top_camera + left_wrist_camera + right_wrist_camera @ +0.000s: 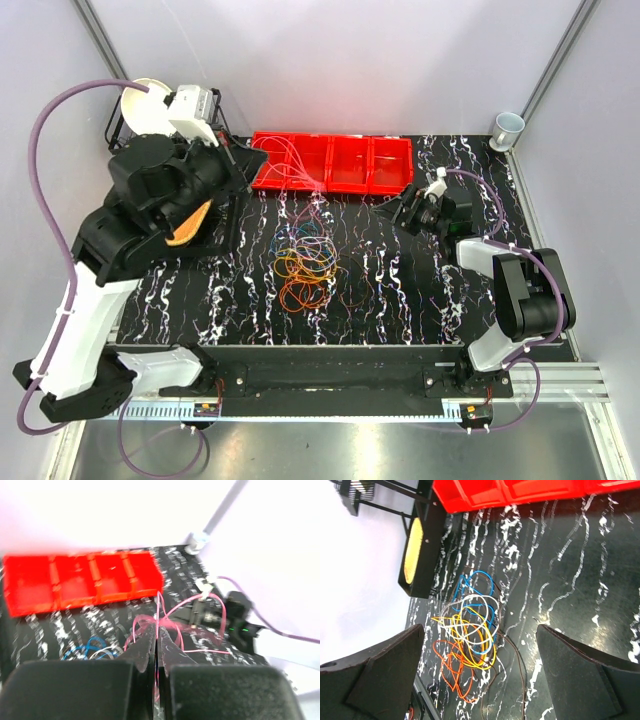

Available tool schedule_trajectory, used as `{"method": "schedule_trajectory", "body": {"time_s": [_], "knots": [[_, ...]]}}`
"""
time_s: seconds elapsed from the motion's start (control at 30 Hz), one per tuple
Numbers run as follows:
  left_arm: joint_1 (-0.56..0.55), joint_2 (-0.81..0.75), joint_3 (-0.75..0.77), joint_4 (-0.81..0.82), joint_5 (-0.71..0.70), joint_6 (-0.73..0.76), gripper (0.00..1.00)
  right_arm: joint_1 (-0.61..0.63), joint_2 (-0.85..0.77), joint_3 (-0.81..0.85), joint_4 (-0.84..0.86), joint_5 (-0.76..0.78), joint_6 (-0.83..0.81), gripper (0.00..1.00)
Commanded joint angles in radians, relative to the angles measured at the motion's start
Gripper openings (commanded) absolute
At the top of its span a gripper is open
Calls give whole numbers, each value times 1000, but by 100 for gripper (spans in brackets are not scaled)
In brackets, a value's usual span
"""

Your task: Untangle the cables

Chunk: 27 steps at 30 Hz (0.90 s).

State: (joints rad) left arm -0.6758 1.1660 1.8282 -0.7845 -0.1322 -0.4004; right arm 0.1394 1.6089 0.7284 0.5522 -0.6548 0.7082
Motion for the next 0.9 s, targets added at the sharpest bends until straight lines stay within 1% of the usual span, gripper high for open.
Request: {"method": "schedule_trajectory", "body": {"time_s": [0.0, 0.07, 0.1, 0.13, 0.17, 0.2, 0.23, 0.27, 0.33, 0.47, 0.6, 0.73, 0.83, 0.87], "knots": [[-10, 9, 40, -9, 126, 55, 0, 6, -36, -3, 122, -51, 17, 100], [-8, 1, -9, 2, 126, 60, 0, 6, -47, -26, 172, -86, 43, 100], [-10, -3, -39, 16, 126, 63, 0, 8, -61, -36, 240, -120, 57, 100], [-10, -12, -116, 33, 126, 63, 0, 6, -69, -47, 285, -140, 74, 100], [-10, -34, -159, 53, 166, 61, 0, 8, -75, -72, 331, -161, 112, 100], [-8, -45, -200, 97, 177, 63, 0, 6, -84, -83, 432, -204, 129, 100], [-10, -52, -277, 116, 192, 60, 0, 8, -89, -90, 465, -219, 143, 100], [-8, -67, -308, 129, 194, 57, 0, 6, -90, -93, 480, -230, 152, 100], [-10, -75, -375, 143, 192, 46, 0, 8, -95, -87, 466, -250, 149, 100], [-10, -100, -449, 142, 195, 29, 0, 11, -122, -77, 463, -284, 162, 100], [-8, -123, -520, 148, 190, 11, 0, 31, -185, -43, 341, -295, 102, 100], [-10, -137, -570, 166, 219, -2, 0, 83, -219, -11, 299, -335, 74, 97], [-10, -141, -598, 179, 224, -8, 0, 132, -273, 26, 178, -329, -5, 95], [-8, -141, -604, 182, 224, -9, 0, 147, -303, 40, 69, -309, -41, 95]]}}
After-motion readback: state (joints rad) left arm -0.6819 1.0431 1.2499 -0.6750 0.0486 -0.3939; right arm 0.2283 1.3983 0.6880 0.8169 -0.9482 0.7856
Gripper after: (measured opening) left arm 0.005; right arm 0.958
